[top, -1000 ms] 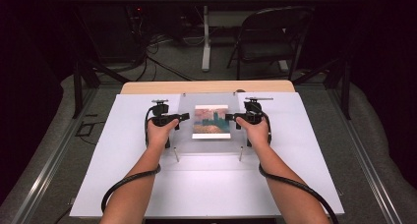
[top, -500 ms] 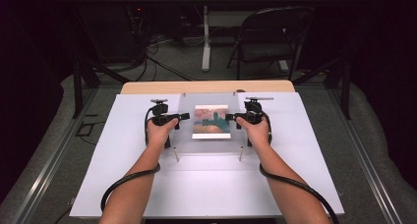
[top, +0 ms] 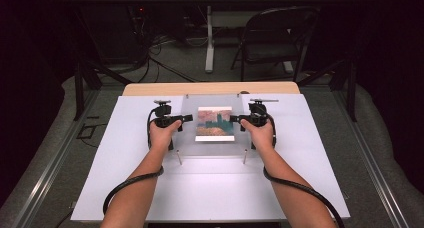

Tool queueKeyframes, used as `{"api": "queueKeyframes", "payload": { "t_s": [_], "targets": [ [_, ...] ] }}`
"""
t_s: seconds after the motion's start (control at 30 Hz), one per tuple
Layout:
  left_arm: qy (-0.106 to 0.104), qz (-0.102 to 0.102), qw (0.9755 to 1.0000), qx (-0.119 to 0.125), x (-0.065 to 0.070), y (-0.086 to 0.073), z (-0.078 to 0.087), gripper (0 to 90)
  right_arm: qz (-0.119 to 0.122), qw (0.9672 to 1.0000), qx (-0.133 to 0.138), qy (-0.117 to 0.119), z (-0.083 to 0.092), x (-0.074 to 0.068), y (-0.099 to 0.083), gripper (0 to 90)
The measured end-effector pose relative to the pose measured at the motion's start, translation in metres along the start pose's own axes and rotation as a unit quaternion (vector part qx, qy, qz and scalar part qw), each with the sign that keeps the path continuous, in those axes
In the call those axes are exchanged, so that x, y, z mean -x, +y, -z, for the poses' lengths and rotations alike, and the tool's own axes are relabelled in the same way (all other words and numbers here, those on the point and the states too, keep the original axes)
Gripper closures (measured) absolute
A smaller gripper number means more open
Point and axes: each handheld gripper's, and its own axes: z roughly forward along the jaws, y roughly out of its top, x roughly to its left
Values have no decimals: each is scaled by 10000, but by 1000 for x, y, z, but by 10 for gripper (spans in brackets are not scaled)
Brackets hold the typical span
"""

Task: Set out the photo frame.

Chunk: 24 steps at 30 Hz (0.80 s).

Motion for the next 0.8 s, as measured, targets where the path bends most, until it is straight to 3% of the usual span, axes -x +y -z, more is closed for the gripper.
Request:
{"api": "queueKeyframes", "payload": {
  "t_s": [0.27,0.5,0.8],
  "targets": [
    [-55,35,9994,330,6,1,16,443,139,9994,324,-7,10,-8,2,337],
    [-75,-162,9982,576,18,2,40,498,548,9965,623,-36,30,-24,4,342],
    [-183,-440,9935,1037,38,-8,77,574,867,9909,1033,11,66,-41,-3,422]
  ]
}}
